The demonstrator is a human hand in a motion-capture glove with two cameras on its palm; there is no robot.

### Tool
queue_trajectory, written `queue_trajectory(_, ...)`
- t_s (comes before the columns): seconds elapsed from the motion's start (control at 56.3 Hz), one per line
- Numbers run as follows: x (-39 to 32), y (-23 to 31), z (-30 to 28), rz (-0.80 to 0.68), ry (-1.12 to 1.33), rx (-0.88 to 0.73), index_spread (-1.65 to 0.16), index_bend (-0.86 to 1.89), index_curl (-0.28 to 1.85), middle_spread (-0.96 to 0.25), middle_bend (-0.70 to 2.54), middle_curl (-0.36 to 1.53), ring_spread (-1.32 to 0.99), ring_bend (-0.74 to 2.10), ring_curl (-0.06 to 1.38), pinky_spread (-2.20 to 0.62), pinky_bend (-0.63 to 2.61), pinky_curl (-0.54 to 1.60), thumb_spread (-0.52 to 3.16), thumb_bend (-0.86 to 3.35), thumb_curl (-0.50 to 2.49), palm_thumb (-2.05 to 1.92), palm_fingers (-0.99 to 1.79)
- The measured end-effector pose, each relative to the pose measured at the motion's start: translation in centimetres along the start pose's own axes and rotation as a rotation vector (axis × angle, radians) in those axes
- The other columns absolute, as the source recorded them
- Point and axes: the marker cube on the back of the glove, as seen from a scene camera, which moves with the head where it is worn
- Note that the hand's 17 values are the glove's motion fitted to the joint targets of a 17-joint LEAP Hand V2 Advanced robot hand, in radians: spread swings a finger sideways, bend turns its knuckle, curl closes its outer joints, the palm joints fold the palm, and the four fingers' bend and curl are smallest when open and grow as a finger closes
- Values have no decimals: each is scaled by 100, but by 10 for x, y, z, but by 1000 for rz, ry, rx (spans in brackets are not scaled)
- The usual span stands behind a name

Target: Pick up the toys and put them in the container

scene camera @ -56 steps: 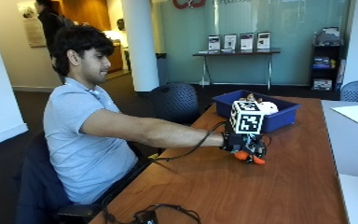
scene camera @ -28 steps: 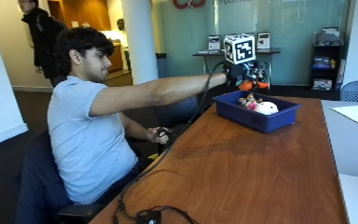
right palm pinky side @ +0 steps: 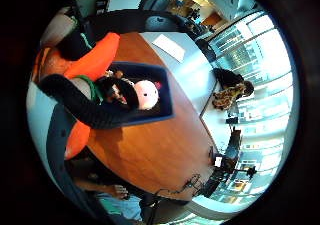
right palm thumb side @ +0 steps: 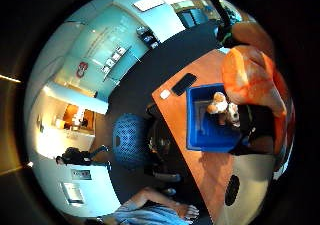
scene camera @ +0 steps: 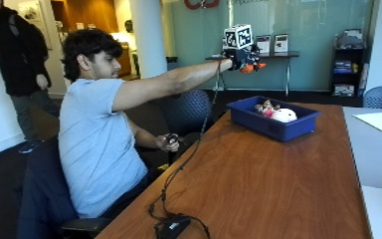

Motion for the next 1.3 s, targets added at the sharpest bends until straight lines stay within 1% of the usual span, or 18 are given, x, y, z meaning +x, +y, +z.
queue_trajectory(0.106,-2,-4,12,-1,-6,-39,-28,17,24,2,28,46,-15,94,52,-27,113,38,162,63,50,60,57)
queue_trajectory(0.142,-1,-4,17,16,-17,-76,-29,17,24,2,29,47,-15,94,52,-26,113,38,162,64,50,59,56)
queue_trajectory(0.177,1,-4,23,37,-40,-146,-30,13,23,2,32,48,-15,92,52,-26,113,38,163,64,48,54,52)
queue_trajectory(0.231,8,1,31,70,-89,-272,-31,12,23,3,27,48,-13,85,52,-23,117,40,161,57,42,38,25)
queue_trajectory(0.266,14,6,34,81,-112,-322,-31,12,24,3,25,47,-11,80,51,-20,120,41,160,53,38,28,14)
queue_trajectory(0.284,18,7,34,81,-117,-330,-31,13,24,4,19,45,-9,69,48,-15,121,41,157,46,35,17,-8)
queue_trajectory(0.302,21,9,35,79,-118,-325,-31,16,25,4,17,45,-8,65,48,-12,120,42,155,41,32,8,-16)
queue_trajectory(0.355,32,14,34,66,-103,-272,-31,18,25,4,17,43,-5,55,43,-6,116,39,151,32,28,-5,-14)
queue_trajectory(0.39,40,20,32,59,-82,-239,-31,21,26,4,19,42,-4,55,40,-4,109,36,149,28,27,-8,-6)
queue_trajectory(0.444,59,35,29,53,-41,-224,-31,20,27,4,19,42,-3,55,38,-1,105,34,148,23,25,-8,-1)
queue_trajectory(0.532,91,66,25,74,21,-240,-32,21,28,4,19,41,-2,56,37,2,101,32,148,16,23,-8,2)
queue_trajectory(0.657,126,111,24,84,69,-302,-32,22,30,4,19,40,-1,54,36,4,98,31,149,8,21,-6,2)
queue_trajectory(0.781,166,169,34,78,120,-325,-32,22,32,3,18,39,-1,53,35,5,96,31,151,3,20,-5,2)
queue_trajectory(0.923,199,227,53,83,105,-343,-32,23,34,3,18,38,-1,51,34,6,94,31,153,-1,19,-4,2)
queue_trajectory(1.1,231,301,96,74,50,-375,-32,23,35,2,19,38,-2,47,32,6,91,31,156,-2,19,-4,1)
queue_trajectory(1.295,264,350,139,119,-9,-341,-32,23,36,2,18,37,-2,44,31,6,89,30,157,-2,19,-4,1)
